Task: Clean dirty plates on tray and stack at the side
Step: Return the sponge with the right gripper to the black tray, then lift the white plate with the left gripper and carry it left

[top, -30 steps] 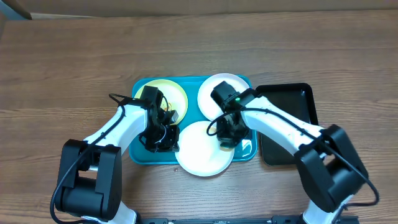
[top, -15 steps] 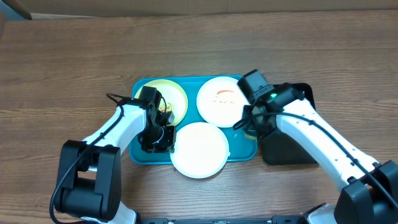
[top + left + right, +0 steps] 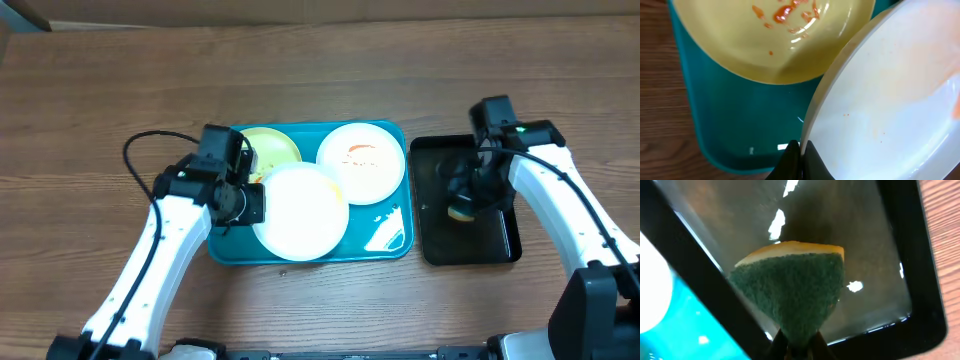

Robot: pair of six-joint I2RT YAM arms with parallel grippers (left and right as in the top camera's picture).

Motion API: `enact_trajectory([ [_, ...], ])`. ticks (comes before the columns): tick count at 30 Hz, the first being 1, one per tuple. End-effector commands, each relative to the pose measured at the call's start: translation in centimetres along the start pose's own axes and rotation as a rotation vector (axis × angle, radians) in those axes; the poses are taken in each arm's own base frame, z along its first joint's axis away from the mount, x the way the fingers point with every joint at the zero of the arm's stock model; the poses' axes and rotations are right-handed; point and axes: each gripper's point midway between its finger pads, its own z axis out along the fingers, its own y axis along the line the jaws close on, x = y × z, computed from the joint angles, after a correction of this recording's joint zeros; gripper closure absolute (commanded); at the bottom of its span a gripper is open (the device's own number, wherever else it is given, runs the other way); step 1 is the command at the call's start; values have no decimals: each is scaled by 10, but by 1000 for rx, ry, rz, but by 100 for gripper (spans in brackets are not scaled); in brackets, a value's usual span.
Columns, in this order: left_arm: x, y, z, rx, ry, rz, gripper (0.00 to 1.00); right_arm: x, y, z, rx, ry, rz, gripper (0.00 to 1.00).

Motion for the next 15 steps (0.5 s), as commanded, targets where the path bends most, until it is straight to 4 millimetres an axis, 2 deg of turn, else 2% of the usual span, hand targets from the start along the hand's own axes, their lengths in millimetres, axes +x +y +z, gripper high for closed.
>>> enact_trajectory([
  [1, -17, 19, -24, -127, -121, -6, 96, 10, 1, 15, -80, 48, -53, 96],
  [7, -32, 28, -47, -263, -233, 27, 96, 10, 10, 46, -169, 17, -52, 96],
  [12, -43, 12, -56, -314, -308, 97, 96, 17, 7, 71, -185, -2, -39, 92],
  [15, -47, 4, -61, -367, -354, 136, 96, 25, 3, 85, -186, 3, 27, 92],
])
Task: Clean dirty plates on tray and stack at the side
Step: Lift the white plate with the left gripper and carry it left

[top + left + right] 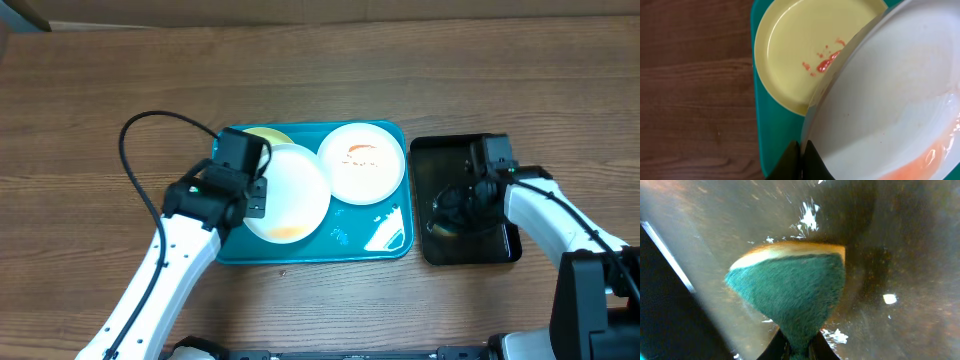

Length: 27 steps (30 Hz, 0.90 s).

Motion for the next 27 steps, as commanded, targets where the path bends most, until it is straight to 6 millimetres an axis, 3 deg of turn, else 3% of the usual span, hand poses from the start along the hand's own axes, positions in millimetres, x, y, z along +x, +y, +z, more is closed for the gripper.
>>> enact_trajectory([
  [1, -21, 5, -20, -116, -117, 12, 96, 14, -7, 12, -9, 16, 67, 92],
  [9, -38, -12, -45, -264, -280, 102, 96, 23, -12, 19, -1, 30, 89, 92],
  [19, -59, -27, -91, -453, -514, 160, 96, 23, -9, 18, -19, 37, 88, 92],
  [27, -60, -27, -94, -472, -528, 165, 96, 23, -9, 18, -20, 36, 88, 95],
])
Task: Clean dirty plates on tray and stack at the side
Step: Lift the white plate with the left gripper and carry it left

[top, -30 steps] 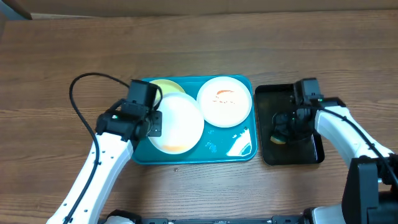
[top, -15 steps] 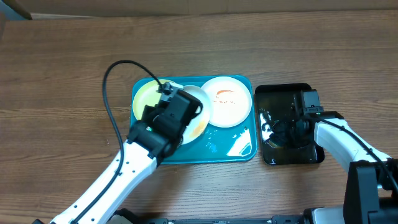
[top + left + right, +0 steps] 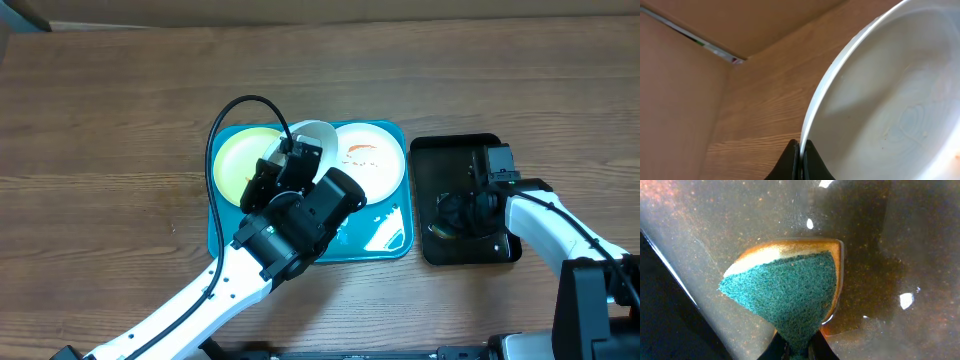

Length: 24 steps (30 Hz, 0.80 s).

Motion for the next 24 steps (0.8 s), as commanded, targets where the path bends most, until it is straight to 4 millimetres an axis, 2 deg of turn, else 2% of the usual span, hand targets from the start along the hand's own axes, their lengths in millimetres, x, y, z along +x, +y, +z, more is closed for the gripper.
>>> enact_trajectory([
  [1, -14, 19, -7, -63, -43, -53, 96, 20, -11, 12, 20, 67, 21, 96],
  [12, -14, 18, -7, -61, -40, -50, 96, 20, -9, 12, 8, 72, 21, 96],
  [13, -11, 15, -6, -42, -29, -39, 96, 20, -3, 9, -15, 80, -3, 96],
  [18, 4, 14, 0, -5, 36, -67, 96, 2, 12, -18, -13, 82, -58, 96],
  [21, 20, 12, 12, 59, 128, -129, 96, -16, 17, -43, 34, 53, -68, 96],
  [24, 29, 11, 19, 116, 186, -185, 96, -19, 17, -45, 40, 43, -70, 96],
])
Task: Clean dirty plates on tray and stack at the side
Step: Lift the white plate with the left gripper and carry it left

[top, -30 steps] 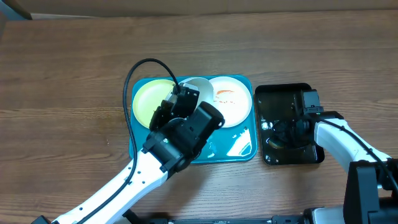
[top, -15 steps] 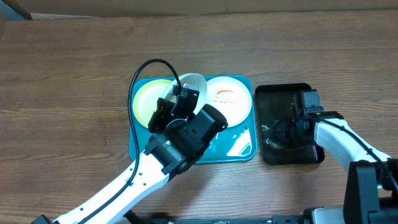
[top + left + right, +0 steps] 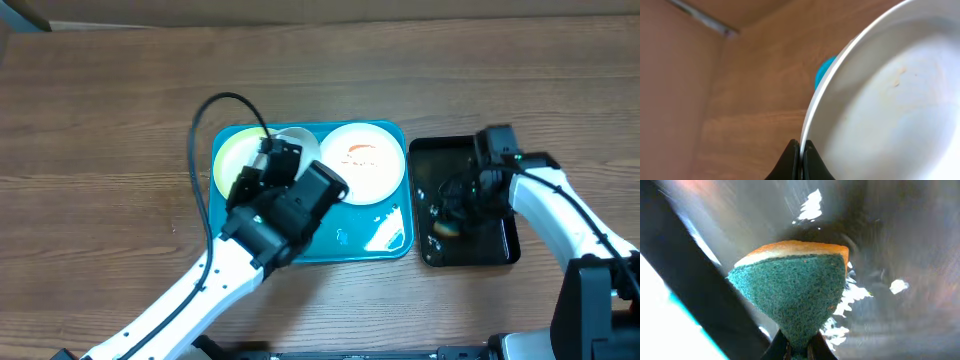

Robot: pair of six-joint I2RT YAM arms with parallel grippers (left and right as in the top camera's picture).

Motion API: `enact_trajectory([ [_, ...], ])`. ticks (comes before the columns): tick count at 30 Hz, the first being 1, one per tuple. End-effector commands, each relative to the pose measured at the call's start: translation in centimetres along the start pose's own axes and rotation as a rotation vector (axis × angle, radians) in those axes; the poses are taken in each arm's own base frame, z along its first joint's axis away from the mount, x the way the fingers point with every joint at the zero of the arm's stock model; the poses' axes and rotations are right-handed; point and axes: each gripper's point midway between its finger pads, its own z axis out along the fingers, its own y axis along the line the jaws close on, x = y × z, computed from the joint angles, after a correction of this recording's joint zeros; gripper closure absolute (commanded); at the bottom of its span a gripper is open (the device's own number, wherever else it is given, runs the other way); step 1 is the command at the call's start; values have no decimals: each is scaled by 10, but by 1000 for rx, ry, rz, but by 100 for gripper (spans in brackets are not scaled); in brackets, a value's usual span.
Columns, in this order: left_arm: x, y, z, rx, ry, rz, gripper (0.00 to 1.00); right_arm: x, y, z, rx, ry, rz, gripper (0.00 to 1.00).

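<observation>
My left gripper [image 3: 800, 150] is shut on the rim of a white plate [image 3: 880, 100], held tilted up above the teal tray [image 3: 378, 238]; in the overhead view my left arm hides most of that plate [image 3: 296, 140]. A yellow plate [image 3: 228, 158] and a white plate with red smears [image 3: 360, 162] lie in the tray. My right gripper [image 3: 799, 347] is shut on a green and yellow sponge [image 3: 795, 287], just above the wet black tray [image 3: 470, 205].
Brown wooden table [image 3: 100, 120] all around. The black tray holds splashing water. A cable [image 3: 205, 115] loops from my left arm over the tray's left edge. A wall or board stands along the far side of the table.
The right gripper has lifted the sponge out of the water and moved toward the black tray's left side; water splashes. The left arm has shifted left, still holding the plate tilted up.
At first the left gripper held the white plate low over the teal tray, while the right held the sponge over the black tray. Then the plate was lifted and the sponge dipped. Then the plate stood steeply tilted, sponge soaking. Now the sponge is raised.
</observation>
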Motion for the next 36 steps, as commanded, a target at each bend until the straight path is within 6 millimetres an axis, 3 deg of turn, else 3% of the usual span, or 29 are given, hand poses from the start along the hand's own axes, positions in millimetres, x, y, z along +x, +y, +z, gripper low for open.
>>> enact_trajectory([
  [1, 1, 0, 3, 120, 60, -157, 96, -15, 4, -9, 6, -50, -26, 96],
  [8, 8, 19, 12, 172, 119, -279, 96, -2, -9, 21, 17, -28, -22, 96],
  [13, 25, 39, 20, 197, 202, -369, 96, 5, -17, 41, 9, -43, -25, 96],
  [17, 44, 53, 32, 214, 302, -447, 96, 3, -16, 41, 5, -51, -27, 96],
  [27, 100, 122, 83, 170, 501, -807, 96, 5, -17, 41, 7, -43, -26, 96],
  [36, 145, 148, 135, 97, 621, -966, 96, 10, -19, 42, 15, -24, -22, 96],
])
